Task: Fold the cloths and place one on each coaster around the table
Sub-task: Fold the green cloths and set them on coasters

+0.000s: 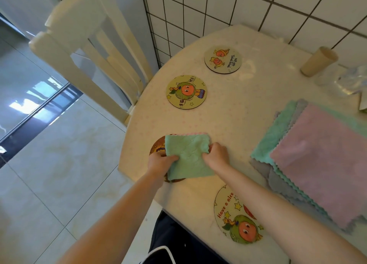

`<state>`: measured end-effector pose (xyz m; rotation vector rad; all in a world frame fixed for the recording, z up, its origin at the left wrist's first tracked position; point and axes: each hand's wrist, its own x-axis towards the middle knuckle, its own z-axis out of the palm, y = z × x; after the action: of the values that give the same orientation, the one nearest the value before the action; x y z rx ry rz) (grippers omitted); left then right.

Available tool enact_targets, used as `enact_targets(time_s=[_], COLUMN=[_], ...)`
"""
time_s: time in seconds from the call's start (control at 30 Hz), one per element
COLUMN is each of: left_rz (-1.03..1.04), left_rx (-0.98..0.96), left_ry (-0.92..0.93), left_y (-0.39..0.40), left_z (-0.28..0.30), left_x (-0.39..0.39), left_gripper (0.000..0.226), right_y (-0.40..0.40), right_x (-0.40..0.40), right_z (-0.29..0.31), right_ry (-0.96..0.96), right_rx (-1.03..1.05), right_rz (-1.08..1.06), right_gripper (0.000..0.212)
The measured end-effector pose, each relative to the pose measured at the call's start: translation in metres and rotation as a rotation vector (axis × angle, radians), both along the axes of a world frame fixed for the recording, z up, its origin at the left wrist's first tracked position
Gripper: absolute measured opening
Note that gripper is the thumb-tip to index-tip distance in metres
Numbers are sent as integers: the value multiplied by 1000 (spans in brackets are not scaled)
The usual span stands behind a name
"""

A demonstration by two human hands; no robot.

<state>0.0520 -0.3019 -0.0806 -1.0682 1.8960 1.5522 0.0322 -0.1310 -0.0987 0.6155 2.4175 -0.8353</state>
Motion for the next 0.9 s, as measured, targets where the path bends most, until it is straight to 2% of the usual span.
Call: enact_targets(time_s=[0.1,0.23,0.33,0.5,0.6,0.7,0.77,0.87,0.9], left_rz=[55,-12,-48,-99,-152,-219,-261,-356,-395], left_rx=[140,163,162,210,233,219,207,166,147], left_ry=[-3,24,37,82,92,160,192,239,247], left_y=[-2,0,-1,-5,-2,3,10,21,26], left_z=[5,7,9,18,26,32,34,36,36], left_x=[-3,-4,-11,-40,-78,-131,-175,-243,-269], left_gripper=[17,30,32,17,16,20,22,20,19], right_y=[9,21,28,36,39,41,44,50,54], right_x=[0,2,2,-15,-39,-74,-105,-156,-177], right_z=[9,21,31,42,50,57,60,60,58], right_ry=[-20,-107,-205,-205,-149,-69,-12,61,90], right_rx=[-168,-479,-596,-707,-759,-792,-800,-760,-735], right_rz=[-87,-310,-396,-428,-456,-503,-552,-628,-655], right_gripper=[24,20,18,16,17,4,10,5,9])
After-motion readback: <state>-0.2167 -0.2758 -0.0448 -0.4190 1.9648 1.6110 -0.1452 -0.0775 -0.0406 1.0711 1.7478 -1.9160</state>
